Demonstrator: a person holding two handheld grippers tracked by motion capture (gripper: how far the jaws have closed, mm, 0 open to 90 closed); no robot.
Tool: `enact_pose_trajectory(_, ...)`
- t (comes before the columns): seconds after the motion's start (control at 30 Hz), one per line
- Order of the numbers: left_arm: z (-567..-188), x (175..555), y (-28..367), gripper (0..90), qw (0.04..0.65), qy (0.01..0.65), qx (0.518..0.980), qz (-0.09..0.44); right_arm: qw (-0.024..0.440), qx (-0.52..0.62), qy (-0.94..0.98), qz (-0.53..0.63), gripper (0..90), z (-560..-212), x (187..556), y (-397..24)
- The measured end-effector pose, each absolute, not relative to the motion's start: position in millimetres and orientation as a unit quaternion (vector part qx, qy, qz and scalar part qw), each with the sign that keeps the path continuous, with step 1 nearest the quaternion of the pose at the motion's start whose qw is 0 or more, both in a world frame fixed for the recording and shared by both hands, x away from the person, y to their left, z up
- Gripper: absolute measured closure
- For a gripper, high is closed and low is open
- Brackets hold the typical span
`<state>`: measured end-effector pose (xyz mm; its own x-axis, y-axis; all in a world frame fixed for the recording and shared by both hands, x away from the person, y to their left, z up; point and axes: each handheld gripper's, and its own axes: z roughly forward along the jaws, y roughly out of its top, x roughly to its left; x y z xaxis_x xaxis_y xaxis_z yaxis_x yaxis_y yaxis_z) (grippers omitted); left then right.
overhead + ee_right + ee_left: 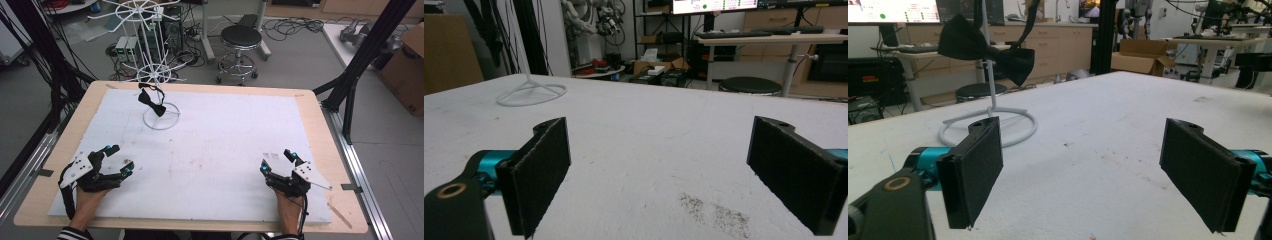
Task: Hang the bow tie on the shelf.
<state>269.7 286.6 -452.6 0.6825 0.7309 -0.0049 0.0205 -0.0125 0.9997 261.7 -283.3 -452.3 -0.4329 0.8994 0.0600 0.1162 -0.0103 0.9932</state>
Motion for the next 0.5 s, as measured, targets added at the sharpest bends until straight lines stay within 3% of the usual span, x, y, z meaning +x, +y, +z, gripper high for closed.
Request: enact_pose_trajectory(0.5,-453.9,268.2,288.2,19.2,0.646,0.294,0.645,0.283,0.342,0.414,0.614,0.579,9.4,-452.5,261.1,-283.1)
